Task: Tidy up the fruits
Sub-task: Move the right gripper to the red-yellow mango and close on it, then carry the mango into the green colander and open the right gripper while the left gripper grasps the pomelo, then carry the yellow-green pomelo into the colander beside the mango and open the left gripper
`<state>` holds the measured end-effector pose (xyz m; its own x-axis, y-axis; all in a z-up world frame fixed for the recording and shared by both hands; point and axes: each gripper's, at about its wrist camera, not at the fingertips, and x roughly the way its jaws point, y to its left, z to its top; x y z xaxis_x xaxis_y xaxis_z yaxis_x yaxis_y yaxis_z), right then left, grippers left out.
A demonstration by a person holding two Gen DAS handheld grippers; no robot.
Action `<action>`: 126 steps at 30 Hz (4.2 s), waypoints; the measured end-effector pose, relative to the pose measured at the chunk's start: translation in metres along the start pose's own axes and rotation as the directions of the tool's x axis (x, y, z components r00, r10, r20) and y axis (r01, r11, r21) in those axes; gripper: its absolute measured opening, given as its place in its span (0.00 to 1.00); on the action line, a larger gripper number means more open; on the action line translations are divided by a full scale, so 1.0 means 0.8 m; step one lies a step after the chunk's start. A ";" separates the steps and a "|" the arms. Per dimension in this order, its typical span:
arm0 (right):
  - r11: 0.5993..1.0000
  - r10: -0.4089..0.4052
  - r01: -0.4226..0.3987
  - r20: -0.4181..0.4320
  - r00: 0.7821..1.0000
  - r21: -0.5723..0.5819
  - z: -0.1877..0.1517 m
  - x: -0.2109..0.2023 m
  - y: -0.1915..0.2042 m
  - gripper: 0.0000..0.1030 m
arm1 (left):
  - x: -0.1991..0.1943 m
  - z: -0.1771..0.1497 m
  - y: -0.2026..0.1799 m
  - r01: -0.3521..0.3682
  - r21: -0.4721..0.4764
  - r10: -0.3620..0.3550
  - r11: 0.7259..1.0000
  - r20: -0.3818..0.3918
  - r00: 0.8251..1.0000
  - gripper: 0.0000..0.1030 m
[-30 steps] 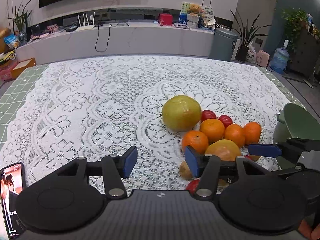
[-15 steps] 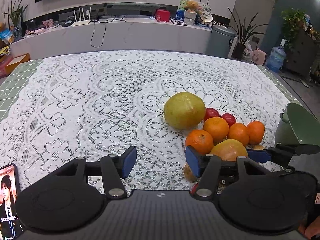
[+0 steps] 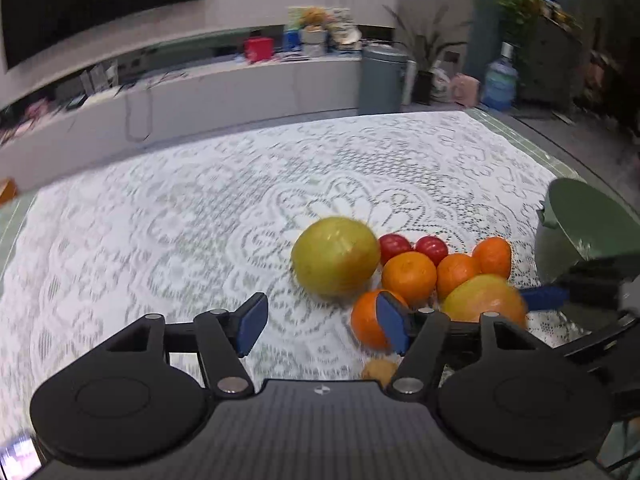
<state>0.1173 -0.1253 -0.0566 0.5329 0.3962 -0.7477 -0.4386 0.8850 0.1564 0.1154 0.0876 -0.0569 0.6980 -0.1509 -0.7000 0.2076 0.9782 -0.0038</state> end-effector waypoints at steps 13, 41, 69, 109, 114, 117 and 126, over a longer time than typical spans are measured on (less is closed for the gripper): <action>0.986 -0.125 0.105 0.157 0.980 0.132 0.027 -0.115 -0.080 0.61 | 0.057 0.046 -0.009 0.092 0.238 -0.073 0.967 -0.089 0.993 0.83; 0.912 -0.221 0.267 -0.173 0.960 0.312 -0.012 -0.023 -0.220 0.61 | 0.121 0.057 -0.006 0.242 0.393 -0.153 0.887 -0.243 0.958 0.76; 0.936 -0.302 0.322 -0.147 0.942 0.142 -0.008 -0.051 -0.204 0.82 | 0.093 0.055 0.030 0.061 -0.112 -0.077 0.992 -0.146 0.986 0.76; 0.898 -0.254 0.208 0.072 0.965 0.388 -0.078 -0.191 -0.264 0.59 | 0.079 0.079 -0.336 0.406 0.285 -0.225 0.868 -0.503 0.834 0.76; 0.889 -0.269 0.221 0.068 0.961 0.401 -0.082 -0.195 -0.268 0.59 | 0.088 0.069 -0.344 0.402 0.292 -0.205 0.868 -0.527 0.825 0.76; 0.885 -0.278 0.227 0.070 0.958 0.407 -0.083 -0.197 -0.267 0.59 | 0.094 0.064 -0.346 0.412 0.290 -0.210 0.864 -0.537 0.817 0.76; 0.889 -0.280 0.242 0.043 0.959 0.388 -0.085 -0.191 -0.255 0.59 | 0.099 0.065 -0.341 0.423 0.254 -0.237 0.870 -0.538 0.809 0.76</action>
<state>0.0765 -0.3830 -0.0184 0.6652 0.1429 -0.7329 0.0194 0.9779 0.2083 0.1497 -0.1986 -0.0744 0.1466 -0.2766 -0.9497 0.6501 0.7506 -0.1182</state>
